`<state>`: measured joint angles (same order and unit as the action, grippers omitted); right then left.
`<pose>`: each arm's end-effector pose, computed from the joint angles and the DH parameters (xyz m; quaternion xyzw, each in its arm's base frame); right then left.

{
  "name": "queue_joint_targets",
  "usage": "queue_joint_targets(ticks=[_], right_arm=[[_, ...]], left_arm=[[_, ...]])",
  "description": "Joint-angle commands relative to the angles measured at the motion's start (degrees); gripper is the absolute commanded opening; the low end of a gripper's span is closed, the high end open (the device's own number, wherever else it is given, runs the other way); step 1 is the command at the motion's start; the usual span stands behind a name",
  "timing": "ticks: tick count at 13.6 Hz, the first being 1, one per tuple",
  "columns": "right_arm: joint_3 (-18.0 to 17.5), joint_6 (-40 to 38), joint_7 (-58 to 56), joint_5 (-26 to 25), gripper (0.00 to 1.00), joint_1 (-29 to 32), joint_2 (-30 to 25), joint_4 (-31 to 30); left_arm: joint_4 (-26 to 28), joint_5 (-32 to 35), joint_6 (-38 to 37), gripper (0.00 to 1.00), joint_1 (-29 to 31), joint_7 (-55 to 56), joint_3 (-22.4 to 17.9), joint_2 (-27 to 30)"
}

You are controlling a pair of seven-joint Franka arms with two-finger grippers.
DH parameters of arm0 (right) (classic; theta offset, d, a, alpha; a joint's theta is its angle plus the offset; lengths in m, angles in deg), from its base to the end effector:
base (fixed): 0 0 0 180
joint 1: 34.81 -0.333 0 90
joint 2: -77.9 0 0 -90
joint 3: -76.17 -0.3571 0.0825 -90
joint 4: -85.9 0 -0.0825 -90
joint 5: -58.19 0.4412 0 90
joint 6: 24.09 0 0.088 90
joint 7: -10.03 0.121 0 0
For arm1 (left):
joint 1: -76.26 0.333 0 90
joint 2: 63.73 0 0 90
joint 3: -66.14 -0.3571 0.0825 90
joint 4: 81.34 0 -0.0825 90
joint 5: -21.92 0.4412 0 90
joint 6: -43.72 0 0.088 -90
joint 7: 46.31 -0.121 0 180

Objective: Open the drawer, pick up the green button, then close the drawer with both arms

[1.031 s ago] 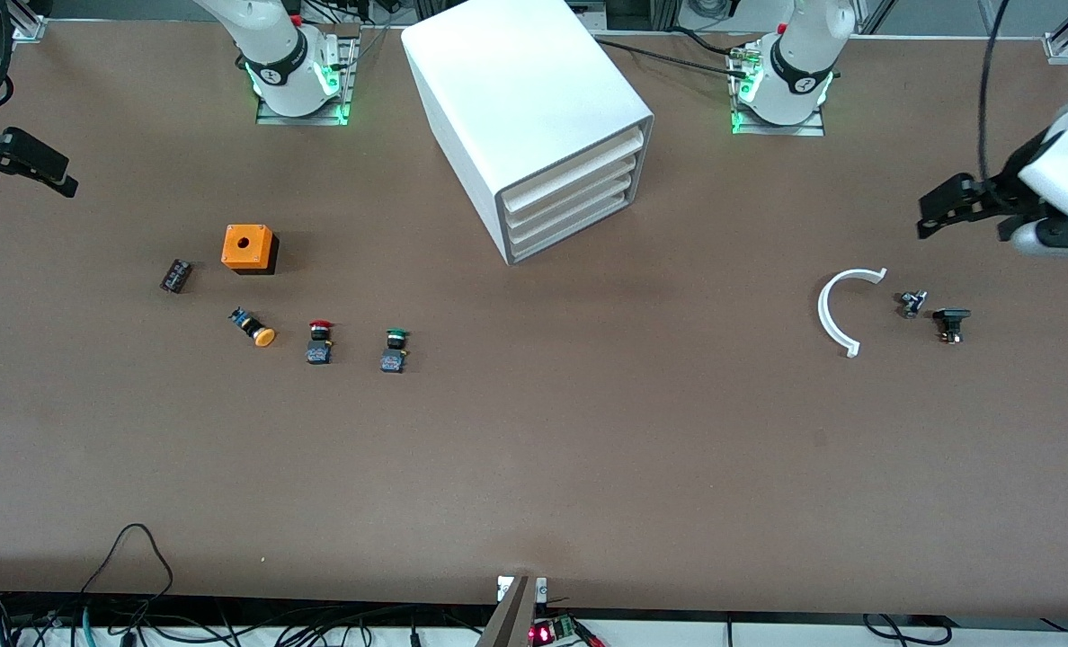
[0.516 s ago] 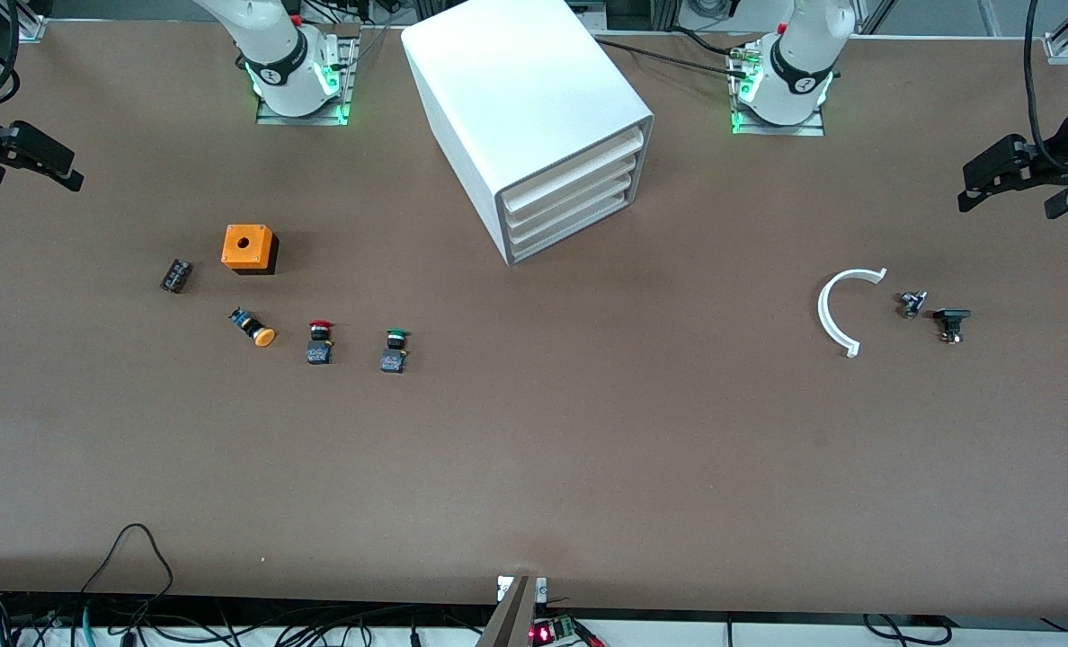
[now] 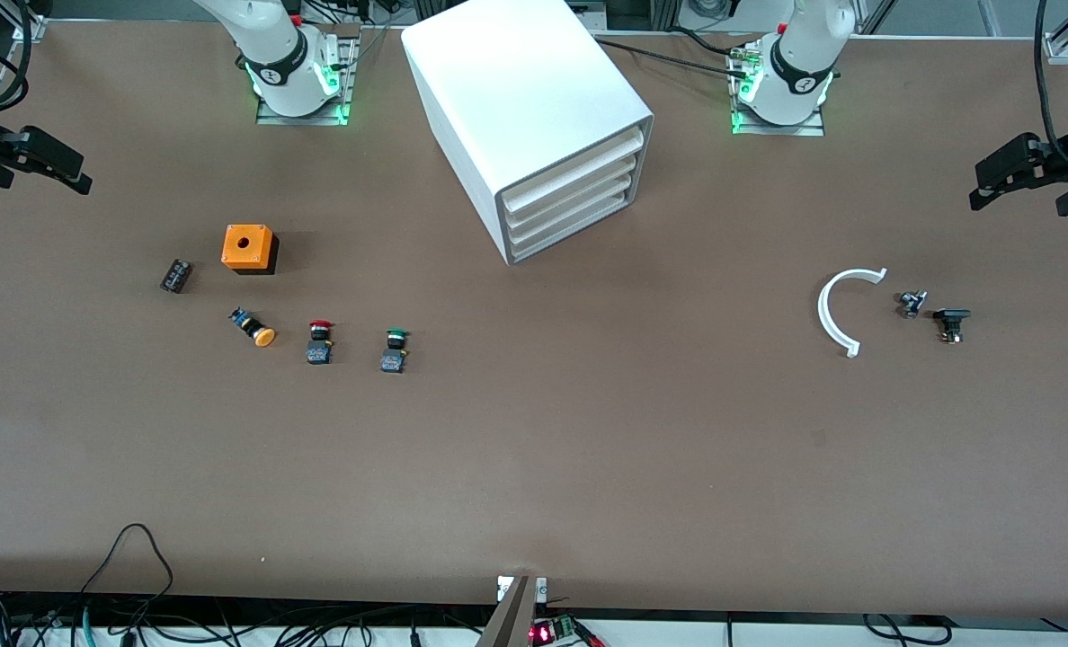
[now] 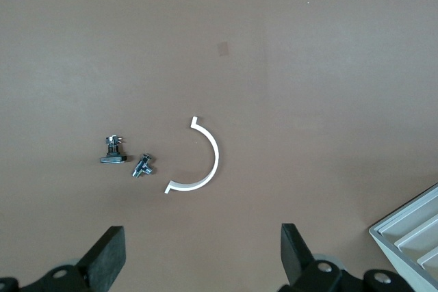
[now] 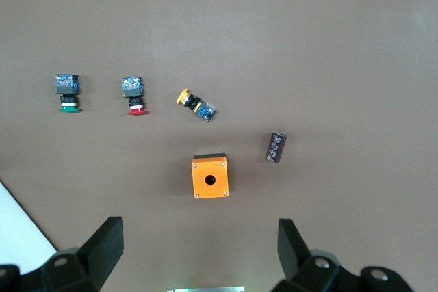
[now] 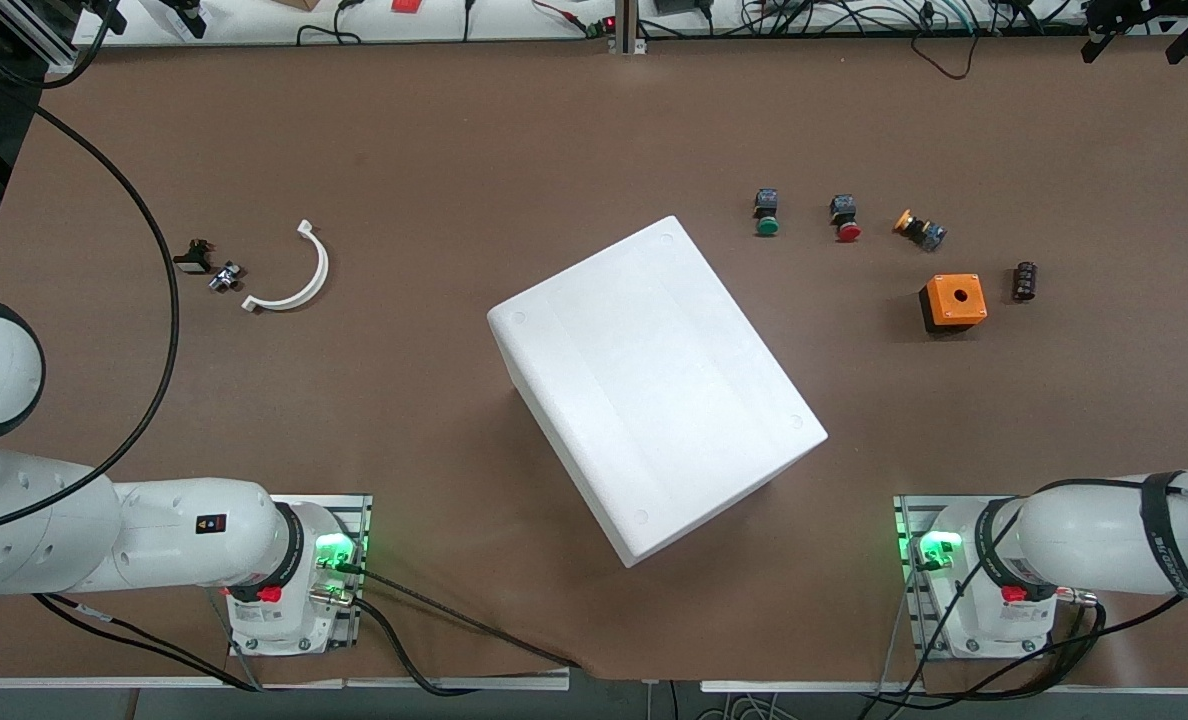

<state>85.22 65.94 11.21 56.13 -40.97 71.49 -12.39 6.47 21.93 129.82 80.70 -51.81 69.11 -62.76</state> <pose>0.5691 -0.0379 0.6404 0.9992 -0.0346 -0.0170 0.0090 0.5987 0.0151 0.6760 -0.9994 0.0351 0.0065 0.0001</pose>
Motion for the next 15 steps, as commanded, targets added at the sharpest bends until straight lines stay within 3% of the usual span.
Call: queue_joint_targets(ticks=[1, 15], right_arm=[[0.01, 0.06, -0.56, 0.66, 1.00, -0.26, -0.27, 0.20], [-0.96, -2.40, 0.85, -0.40, 1.00, -0.26, -1.41, -0.41]], left_arm=[[-2.02, 1.31, -3.12, 1.00, -0.58, -1.26, -0.14, -0.18], [-2.20, 1.31, -3.39, 1.00, -0.58, -1.00, 0.03, -0.62]])
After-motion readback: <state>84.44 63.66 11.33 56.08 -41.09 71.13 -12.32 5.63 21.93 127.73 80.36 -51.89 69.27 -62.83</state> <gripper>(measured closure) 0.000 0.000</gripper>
